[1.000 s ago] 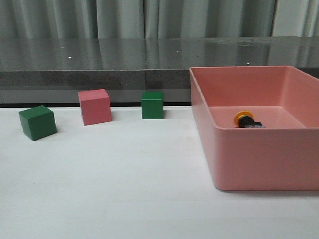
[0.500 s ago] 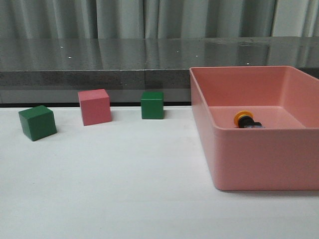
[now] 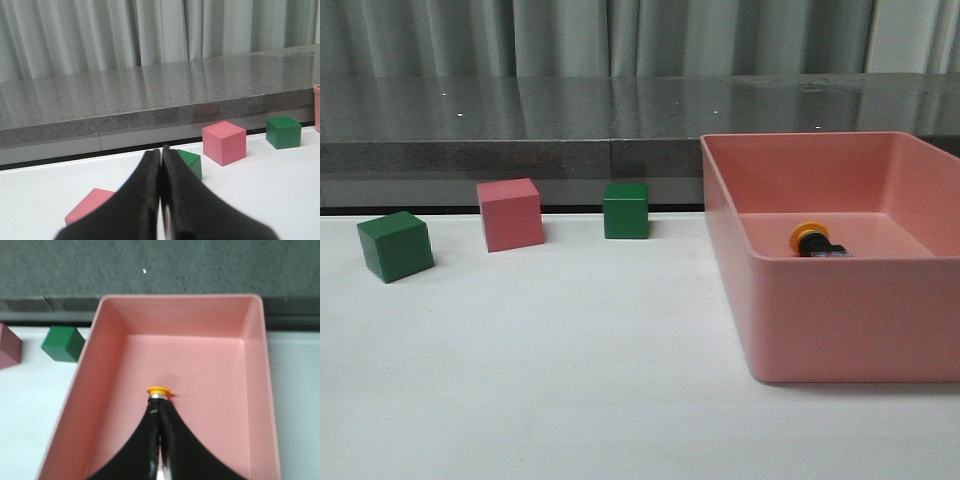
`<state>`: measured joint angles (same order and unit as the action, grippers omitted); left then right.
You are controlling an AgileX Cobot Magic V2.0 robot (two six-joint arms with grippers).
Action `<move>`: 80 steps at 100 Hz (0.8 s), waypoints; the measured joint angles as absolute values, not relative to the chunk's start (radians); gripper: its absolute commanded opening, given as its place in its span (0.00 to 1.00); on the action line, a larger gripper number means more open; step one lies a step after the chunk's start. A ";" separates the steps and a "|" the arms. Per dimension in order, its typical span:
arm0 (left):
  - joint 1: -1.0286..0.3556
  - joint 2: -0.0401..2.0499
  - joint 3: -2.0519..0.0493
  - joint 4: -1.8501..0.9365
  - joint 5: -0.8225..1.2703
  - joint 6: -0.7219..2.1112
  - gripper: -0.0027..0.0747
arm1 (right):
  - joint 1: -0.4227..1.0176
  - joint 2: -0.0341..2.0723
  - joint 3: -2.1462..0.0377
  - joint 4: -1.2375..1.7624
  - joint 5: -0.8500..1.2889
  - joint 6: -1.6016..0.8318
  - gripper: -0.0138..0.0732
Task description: Place and stand button with both arms
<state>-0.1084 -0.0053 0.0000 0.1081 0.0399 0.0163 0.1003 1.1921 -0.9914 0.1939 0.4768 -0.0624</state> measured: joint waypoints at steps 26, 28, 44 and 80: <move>-0.108 -0.005 0.000 0.108 0.040 0.016 0.01 | 0.133 1.541 -1.141 0.194 0.578 -0.073 0.86; -0.108 -0.005 0.000 0.108 0.040 0.016 0.01 | 0.139 1.563 -1.149 0.194 0.578 -0.076 0.87; -0.108 -0.005 0.000 0.108 0.040 0.016 0.01 | 0.182 1.704 -1.193 0.194 0.558 -0.095 0.86; -0.108 -0.005 0.000 0.108 0.040 0.016 0.01 | 0.192 1.854 -1.213 0.194 0.496 -0.098 0.86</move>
<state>-0.1084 -0.0053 0.0000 0.1081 0.0399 0.0163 0.1923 1.8542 -1.2127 0.1939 0.4963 -0.0977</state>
